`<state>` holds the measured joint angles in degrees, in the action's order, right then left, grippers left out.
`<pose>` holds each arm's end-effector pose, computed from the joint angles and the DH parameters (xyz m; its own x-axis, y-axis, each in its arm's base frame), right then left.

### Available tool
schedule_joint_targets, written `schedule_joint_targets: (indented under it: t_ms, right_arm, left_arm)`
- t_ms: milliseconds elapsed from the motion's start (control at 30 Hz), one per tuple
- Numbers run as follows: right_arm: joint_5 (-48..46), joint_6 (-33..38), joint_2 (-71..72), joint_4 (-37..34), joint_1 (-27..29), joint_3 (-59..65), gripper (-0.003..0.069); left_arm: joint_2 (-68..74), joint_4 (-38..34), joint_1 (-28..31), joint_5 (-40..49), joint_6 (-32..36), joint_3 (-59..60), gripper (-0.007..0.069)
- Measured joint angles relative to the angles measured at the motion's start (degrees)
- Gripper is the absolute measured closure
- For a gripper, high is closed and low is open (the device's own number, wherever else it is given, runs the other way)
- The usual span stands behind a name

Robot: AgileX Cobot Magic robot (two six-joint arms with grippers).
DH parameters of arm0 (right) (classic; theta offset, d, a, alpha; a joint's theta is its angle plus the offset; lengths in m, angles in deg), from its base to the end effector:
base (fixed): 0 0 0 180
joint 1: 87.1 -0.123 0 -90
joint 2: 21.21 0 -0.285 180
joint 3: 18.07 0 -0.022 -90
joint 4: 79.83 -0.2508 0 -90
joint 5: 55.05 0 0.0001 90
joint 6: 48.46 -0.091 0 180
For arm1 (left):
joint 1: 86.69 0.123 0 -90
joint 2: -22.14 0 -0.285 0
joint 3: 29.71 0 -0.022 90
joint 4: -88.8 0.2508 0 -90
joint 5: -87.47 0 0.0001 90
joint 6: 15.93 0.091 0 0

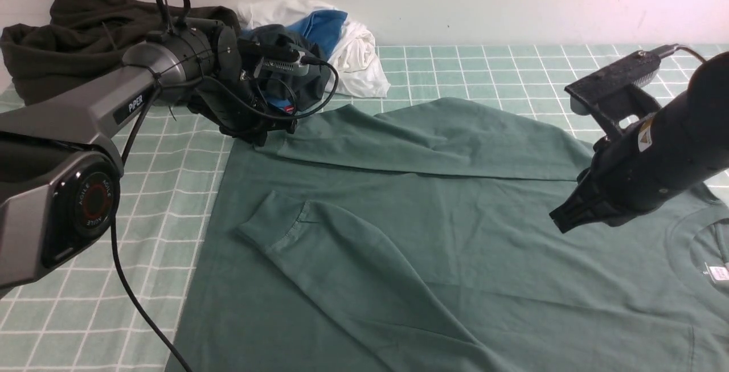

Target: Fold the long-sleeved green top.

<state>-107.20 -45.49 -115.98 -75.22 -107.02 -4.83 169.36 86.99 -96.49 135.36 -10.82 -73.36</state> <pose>0.2839 0.0967 0.2650 -0.8470 -0.4143 -0.3331 -0.4074 0.9084 -0.0938 0.5238 -0.0927 0.1599 -0.8512 0.2160 -0.4783 0.2396 0.9708 0.0119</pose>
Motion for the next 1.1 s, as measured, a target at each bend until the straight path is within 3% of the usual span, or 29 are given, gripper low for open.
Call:
schedule_joint_targets:
  t_ms: [133, 433, 600, 800, 900, 1100]
  right_arm:
    - [-0.35, 0.17, 0.00, -0.10, 0.00, 0.00, 0.0673]
    - [-4.88, 2.16, 2.85, -0.67, 0.00, 0.00, 0.0673]
    - [-7.17, 2.46, 8.92, -2.82, 0.00, 0.00, 0.0673]
    - [-11.36, 3.16, 16.73, -6.35, 0.00, 0.00, 0.0673]
    - [-12.42, 4.25, 20.09, -8.32, 0.00, 1.49, 0.0673]
    - [-14.06, 5.56, 22.11, -11.23, -0.06, 5.04, 0.0673]
  left_arm:
    - [-2.01, -0.10, -0.85, 2.10, -0.01, -0.20, 0.0608]
    - [-20.08, -2.78, -8.54, 15.42, 0.00, -0.69, 0.0608]
    - [-29.51, -3.34, -9.22, 20.16, -0.29, 4.56, 0.0608]
    - [-45.26, -3.98, -9.22, 19.59, -0.65, 25.96, 0.0608]
    - [-53.07, -5.25, -9.22, 15.11, -0.65, 42.29, 0.0608]
    - [-58.41, -7.19, -9.22, 5.08, 1.02, 63.49, 0.0577]
